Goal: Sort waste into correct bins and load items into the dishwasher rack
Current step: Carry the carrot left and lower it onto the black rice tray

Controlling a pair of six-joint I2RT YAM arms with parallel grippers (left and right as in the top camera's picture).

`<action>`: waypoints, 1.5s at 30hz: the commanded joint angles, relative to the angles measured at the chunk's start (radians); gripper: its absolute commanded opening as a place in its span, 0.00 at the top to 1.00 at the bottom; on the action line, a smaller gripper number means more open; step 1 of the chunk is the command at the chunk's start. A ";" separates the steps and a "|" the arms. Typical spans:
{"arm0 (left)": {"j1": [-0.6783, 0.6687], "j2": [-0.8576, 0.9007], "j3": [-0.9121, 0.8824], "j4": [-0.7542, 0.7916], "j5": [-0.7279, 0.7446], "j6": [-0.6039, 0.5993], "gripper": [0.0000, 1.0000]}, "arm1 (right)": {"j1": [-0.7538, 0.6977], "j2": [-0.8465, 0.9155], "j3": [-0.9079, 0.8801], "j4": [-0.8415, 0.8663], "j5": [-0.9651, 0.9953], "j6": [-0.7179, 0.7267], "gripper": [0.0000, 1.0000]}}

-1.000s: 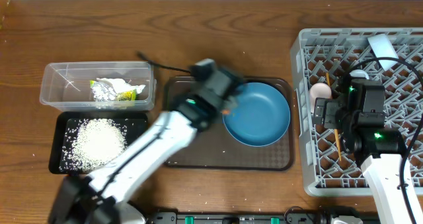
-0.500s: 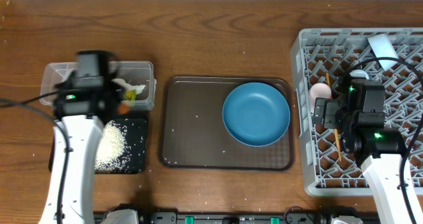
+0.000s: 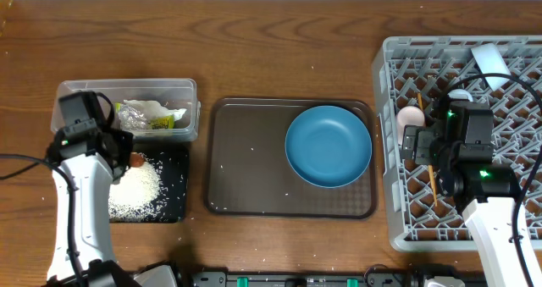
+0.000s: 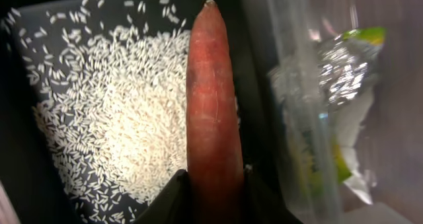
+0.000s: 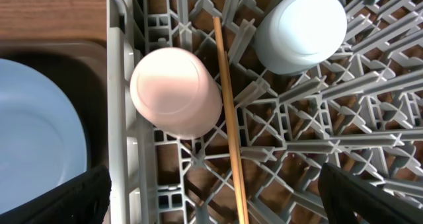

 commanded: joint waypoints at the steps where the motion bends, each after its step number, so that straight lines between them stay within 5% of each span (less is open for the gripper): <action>1: 0.003 0.003 -0.042 0.028 0.006 0.024 0.86 | -0.006 -0.008 0.018 -0.002 -0.003 0.013 0.01; 15: 0.003 0.003 -0.232 0.246 0.005 0.023 0.83 | -0.006 -0.008 0.018 -0.002 -0.003 0.013 0.01; 25: 0.003 0.028 -0.232 0.263 -0.006 0.024 0.65 | -0.006 -0.008 0.018 -0.002 -0.003 0.013 0.01; 34: 0.003 0.022 -0.222 0.286 0.013 0.112 0.63 | -0.006 -0.008 0.018 -0.002 -0.003 0.013 0.01; 38: 0.002 -0.048 -0.190 0.286 0.114 0.198 0.61 | -0.006 -0.008 0.018 -0.002 -0.003 0.013 0.01; 45: -0.014 -0.237 -0.162 0.259 0.497 0.391 0.52 | -0.006 -0.008 0.018 -0.002 -0.003 0.013 0.01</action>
